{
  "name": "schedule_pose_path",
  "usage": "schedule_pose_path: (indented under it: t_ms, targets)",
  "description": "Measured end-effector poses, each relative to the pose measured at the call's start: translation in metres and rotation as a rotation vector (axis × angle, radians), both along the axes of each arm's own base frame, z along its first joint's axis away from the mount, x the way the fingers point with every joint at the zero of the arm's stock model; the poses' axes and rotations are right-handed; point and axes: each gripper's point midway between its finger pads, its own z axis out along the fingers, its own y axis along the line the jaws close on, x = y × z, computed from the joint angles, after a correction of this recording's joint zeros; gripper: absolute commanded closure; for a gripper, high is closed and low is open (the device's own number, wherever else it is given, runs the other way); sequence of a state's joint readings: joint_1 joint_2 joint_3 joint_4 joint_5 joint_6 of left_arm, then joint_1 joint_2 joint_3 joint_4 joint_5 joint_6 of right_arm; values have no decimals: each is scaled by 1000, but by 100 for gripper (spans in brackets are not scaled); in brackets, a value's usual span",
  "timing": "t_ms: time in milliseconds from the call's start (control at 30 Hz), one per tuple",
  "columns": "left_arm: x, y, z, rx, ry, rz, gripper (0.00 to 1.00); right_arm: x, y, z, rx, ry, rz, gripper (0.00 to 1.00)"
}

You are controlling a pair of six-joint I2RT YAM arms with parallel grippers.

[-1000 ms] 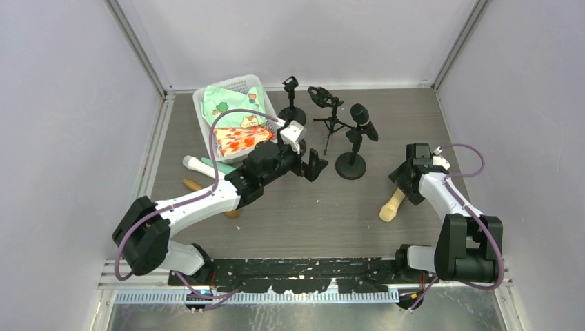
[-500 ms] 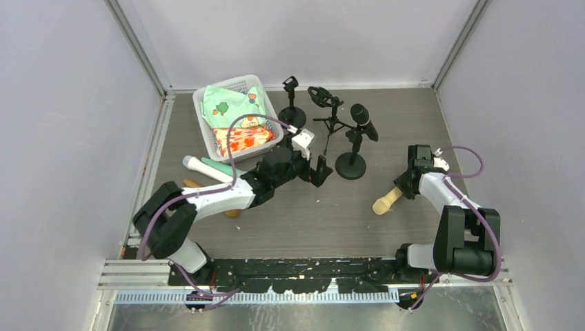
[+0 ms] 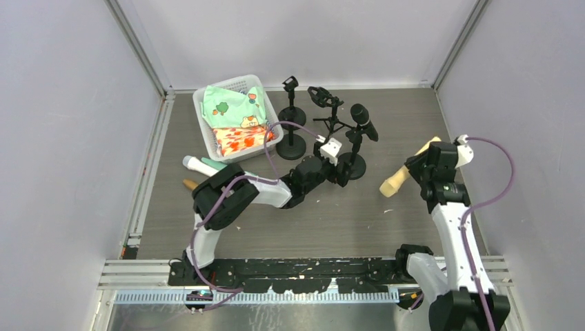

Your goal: Attach the microphones to the stand

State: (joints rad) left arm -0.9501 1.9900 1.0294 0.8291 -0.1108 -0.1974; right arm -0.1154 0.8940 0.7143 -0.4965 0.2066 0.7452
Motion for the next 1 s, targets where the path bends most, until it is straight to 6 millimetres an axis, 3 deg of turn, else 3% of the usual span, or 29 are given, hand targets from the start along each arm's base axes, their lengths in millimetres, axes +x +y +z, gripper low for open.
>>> schedule_pose_path:
  t_ms: [167, 300, 600, 1000]
  targets:
    - [24, -13, 1, -39, -36, 66, 24, -4, 5, 76, -15, -188, 25, 99]
    - [37, -24, -3, -54, -49, 91, 30, -15, 11, 113, -13, -281, 49, 99]
    - [50, -49, -4, -86, -61, 70, 59, -34, 15, 134, -36, -307, 80, 99]
    - [52, -74, 0, -116, -70, -7, 97, -50, 17, 161, -71, -366, 97, 99]
